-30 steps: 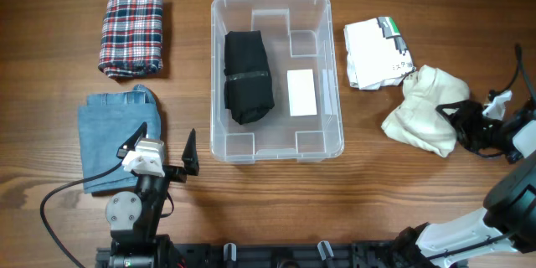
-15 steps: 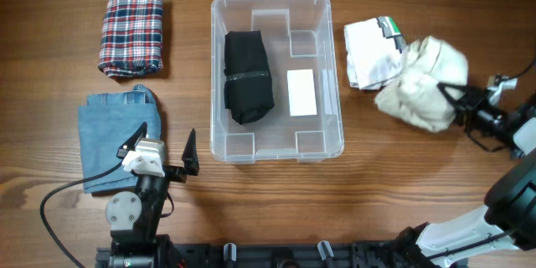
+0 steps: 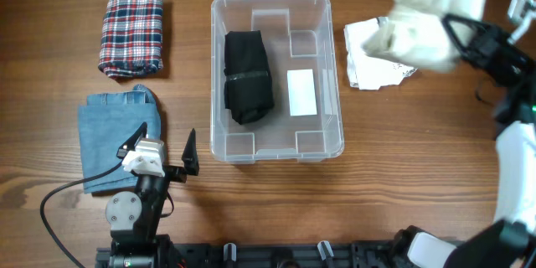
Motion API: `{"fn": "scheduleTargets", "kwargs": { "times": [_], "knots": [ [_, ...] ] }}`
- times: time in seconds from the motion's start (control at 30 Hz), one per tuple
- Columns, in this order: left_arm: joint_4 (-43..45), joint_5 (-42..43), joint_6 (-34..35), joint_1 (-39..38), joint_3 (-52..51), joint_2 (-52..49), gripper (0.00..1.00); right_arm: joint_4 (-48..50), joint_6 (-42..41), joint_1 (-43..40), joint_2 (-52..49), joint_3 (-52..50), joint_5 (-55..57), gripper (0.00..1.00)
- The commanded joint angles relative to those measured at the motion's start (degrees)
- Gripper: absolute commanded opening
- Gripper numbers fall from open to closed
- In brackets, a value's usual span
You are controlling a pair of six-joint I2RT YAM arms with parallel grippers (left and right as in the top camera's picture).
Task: Pack container
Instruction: 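Lift the cream cloth and carry it over the container's right half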
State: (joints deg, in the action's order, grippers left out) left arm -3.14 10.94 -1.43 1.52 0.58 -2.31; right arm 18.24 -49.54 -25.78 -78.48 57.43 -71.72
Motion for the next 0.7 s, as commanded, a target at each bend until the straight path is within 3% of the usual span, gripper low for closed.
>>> {"fn": "scheduleTargets", "kwargs": {
  "times": [0.0,0.2,0.53,0.67],
  "knots": [
    [-0.3,-0.3,-0.7,0.4,-0.3,0.0,1.00,3.4,-12.2,9.1,1.4,1.2,5.0,0.24],
    [-0.3,-0.3,-0.7,0.4,-0.3,0.0,1.00,-5.8,-4.9,22.4,0.8,1.2,19.9,0.23],
    [-0.3,-0.3,-0.7,0.4,-0.3,0.0,1.00,-27.8,10.8,33.5,0.8,1.2,50.1,0.22],
    [-0.3,-0.3,-0.7,0.4,-0.3,0.0,1.00,-29.2,15.1,38.1,0.7,1.2,55.4,0.22]
  ]
}}
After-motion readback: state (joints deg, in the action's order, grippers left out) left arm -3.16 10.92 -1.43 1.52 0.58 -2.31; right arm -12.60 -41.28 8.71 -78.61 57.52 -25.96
